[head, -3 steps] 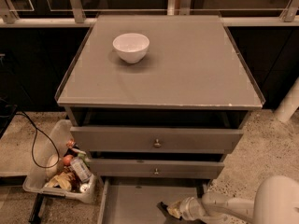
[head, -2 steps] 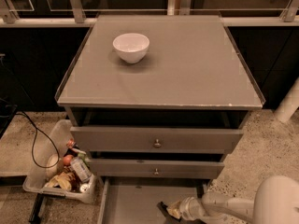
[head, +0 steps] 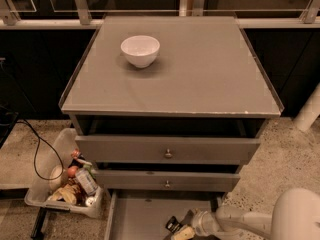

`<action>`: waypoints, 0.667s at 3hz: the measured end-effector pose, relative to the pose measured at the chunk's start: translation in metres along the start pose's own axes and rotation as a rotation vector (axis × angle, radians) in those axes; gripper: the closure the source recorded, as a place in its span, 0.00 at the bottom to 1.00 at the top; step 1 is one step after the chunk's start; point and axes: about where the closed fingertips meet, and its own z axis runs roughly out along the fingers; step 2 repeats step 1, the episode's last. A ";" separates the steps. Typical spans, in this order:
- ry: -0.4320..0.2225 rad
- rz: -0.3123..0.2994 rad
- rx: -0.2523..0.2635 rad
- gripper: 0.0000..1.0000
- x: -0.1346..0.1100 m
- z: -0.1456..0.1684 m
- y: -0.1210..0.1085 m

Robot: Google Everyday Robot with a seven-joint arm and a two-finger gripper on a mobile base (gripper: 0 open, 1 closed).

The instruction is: Place rxbar chocolate into bottom drawer

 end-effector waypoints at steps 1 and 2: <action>0.000 0.000 0.000 0.00 0.000 0.000 0.000; 0.000 0.000 0.000 0.00 0.000 0.000 0.000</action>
Offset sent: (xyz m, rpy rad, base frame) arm 0.0000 0.0000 0.0000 0.0000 0.0000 0.0000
